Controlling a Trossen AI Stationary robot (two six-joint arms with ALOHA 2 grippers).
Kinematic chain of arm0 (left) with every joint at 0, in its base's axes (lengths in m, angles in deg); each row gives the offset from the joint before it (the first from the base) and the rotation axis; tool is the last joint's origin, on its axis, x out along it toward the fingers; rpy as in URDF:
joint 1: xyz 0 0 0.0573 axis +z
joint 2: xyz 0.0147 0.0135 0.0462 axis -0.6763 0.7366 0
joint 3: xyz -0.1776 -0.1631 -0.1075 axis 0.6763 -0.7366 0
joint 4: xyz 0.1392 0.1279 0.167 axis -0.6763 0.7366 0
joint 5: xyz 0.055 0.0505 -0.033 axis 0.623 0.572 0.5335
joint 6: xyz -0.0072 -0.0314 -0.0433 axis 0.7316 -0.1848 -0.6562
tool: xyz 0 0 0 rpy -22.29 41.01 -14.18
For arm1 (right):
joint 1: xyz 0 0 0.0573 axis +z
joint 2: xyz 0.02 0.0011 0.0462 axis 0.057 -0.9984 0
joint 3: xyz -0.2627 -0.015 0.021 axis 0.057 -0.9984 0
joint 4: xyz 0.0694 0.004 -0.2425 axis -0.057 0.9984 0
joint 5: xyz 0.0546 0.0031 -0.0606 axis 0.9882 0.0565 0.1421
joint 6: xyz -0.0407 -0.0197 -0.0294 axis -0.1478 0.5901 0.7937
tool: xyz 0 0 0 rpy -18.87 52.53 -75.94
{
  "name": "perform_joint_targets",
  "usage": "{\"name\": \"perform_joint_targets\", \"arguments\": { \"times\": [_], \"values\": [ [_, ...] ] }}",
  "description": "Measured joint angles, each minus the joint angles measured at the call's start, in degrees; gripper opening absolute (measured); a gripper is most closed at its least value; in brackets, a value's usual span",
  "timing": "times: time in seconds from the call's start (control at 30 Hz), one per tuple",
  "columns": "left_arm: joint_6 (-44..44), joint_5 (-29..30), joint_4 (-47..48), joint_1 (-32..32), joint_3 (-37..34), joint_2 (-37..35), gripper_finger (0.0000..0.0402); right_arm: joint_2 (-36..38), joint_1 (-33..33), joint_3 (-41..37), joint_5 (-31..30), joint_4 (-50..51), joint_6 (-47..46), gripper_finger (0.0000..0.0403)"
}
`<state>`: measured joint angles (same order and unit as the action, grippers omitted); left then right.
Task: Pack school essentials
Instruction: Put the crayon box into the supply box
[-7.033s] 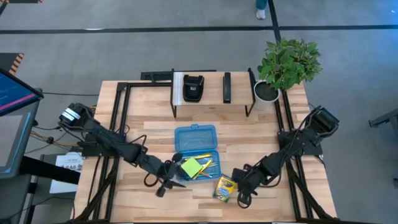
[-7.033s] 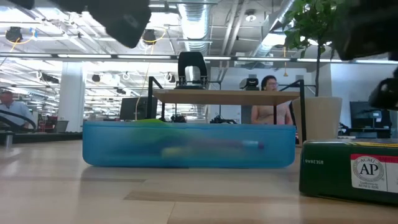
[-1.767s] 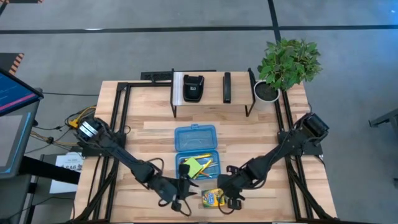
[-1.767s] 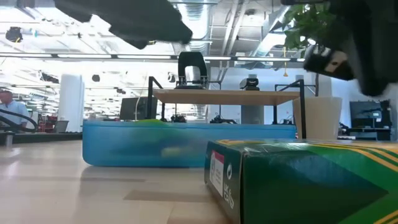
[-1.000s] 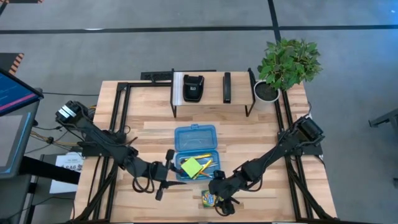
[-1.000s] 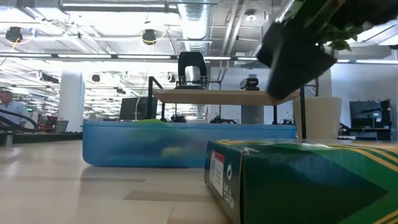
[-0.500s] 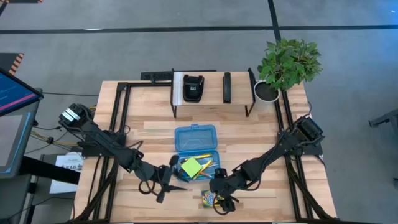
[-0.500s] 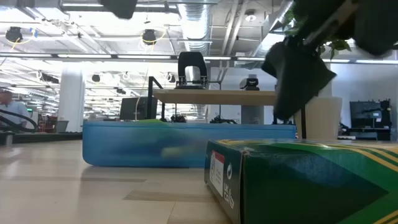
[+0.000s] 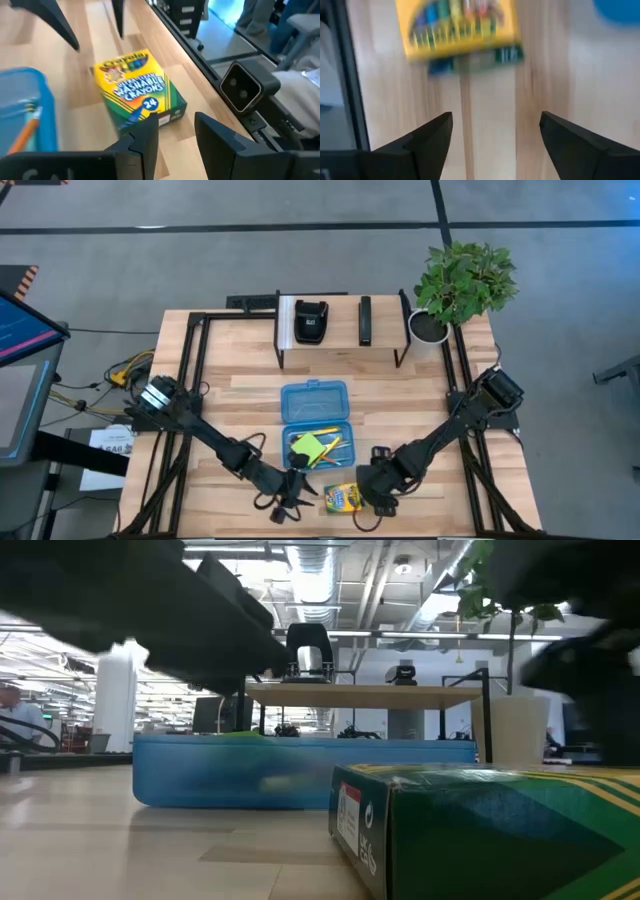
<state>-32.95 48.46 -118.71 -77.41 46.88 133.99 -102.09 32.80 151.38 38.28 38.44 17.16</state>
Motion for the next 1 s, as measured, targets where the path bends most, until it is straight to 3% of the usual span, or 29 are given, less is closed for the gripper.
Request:
{"name": "perform_joint_targets", "arguments": {
  "times": [0.3, 0.67, 1.0],
  "values": [
    [-0.38, 3.29, 9.41, -0.02, 5.77, 5.20, 0.0114, -3.06, 1.85, 0.01, -4.16, 2.73, -2.60, 0.0316],
    [-0.64, 7.57, 11.65, -0.13, 11.05, 10.97, 0.0114, -5.98, 1.78, 0.16, -8.03, 1.88, -1.65, 0.0316],
    [-2.13, 9.59, 12.35, 0.35, 11.47, 11.15, 0.0114, -6.16, 1.11, 2.80, -9.68, 2.37, 0.65, 0.0316]
  ]
}}
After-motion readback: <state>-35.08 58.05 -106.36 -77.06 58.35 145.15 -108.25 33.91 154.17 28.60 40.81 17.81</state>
